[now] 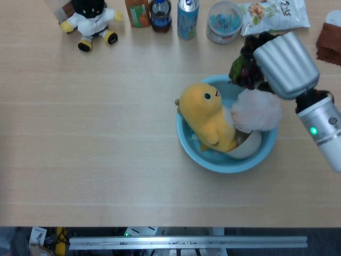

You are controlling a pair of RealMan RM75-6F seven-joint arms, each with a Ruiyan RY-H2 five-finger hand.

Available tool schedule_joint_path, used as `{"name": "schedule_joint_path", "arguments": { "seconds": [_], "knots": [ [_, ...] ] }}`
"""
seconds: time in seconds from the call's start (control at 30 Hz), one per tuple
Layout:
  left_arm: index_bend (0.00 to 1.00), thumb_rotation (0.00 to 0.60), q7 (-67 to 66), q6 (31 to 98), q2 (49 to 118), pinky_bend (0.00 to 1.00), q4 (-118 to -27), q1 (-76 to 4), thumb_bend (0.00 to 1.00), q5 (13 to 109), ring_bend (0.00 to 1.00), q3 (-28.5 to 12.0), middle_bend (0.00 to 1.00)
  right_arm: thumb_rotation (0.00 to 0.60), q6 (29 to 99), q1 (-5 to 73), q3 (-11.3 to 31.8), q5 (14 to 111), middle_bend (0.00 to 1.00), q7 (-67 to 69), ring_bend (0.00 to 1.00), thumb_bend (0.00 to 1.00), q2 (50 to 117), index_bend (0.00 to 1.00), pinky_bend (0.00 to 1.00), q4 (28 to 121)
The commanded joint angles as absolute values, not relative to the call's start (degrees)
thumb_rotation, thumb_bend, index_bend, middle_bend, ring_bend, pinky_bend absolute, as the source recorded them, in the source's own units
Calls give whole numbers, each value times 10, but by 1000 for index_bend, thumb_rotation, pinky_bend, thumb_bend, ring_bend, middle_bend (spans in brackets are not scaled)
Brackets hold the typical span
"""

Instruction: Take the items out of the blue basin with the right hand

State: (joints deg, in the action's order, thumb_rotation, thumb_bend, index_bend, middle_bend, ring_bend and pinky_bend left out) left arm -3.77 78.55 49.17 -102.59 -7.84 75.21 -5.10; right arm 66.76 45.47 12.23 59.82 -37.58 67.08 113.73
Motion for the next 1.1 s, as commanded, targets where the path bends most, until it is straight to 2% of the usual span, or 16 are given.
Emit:
{"name": "schedule_joint_path", "arguments": {
  "seconds": [0.03,0.23,0.57,0.63,0.7,0.77,0.83,0.93,1.1],
  "knots": [
    [260,600,-39,787,490,264,-1028,-78,370,751,251,-52,263,600,651,474,138,563,498,-386,481,377,676,673,726,1097],
    [260,600,-41,788,487,264,-1031,-77,370,749,251,-52,263,600,623,512,156,506,498,-403,481,377,713,673,726,1028],
    [260,600,-38,789,482,264,-1030,-72,370,743,251,-50,263,600,586,590,165,420,488,-461,473,375,814,651,713,900],
    [260,600,-37,789,482,264,-1030,-71,370,743,251,-49,263,600,583,602,164,405,456,-473,441,373,829,576,674,882],
    [260,600,-38,790,481,264,-1031,-71,370,744,251,-49,263,600,578,613,163,388,373,-484,348,363,841,412,584,866],
    [260,600,-39,789,482,264,-1033,-72,370,745,251,-49,263,600,573,621,163,369,292,-493,262,306,846,254,509,859],
    [260,600,-41,787,482,264,-1035,-73,370,745,251,-49,263,600,571,627,164,358,220,-498,194,205,845,92,457,857],
    [260,600,-44,787,483,264,-1036,-75,370,744,251,-51,263,600,573,628,161,355,190,-499,176,163,835,10,450,864],
    [260,600,-49,783,484,264,-1038,-80,370,743,251,-53,262,600,576,623,155,365,183,-490,175,112,816,0,449,883]
  ]
}}
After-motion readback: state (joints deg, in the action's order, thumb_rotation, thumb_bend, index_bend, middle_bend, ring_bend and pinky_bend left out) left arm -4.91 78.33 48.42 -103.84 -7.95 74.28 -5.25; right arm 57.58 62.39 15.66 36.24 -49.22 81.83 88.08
